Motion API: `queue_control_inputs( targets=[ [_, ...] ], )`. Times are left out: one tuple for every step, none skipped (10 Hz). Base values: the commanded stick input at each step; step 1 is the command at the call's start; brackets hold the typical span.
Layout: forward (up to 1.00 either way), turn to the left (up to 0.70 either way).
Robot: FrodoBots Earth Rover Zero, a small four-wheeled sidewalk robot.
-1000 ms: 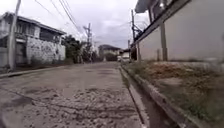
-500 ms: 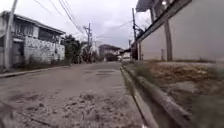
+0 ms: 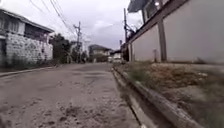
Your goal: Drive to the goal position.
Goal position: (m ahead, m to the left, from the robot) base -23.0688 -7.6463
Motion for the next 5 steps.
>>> queue_control_inputs(
  targets=[
    [0.0,0.55],
    [0.0,0.85],
    [0.0,0.85],
    [0.0,0.85],
    [0.0,0.85]
  ],
)
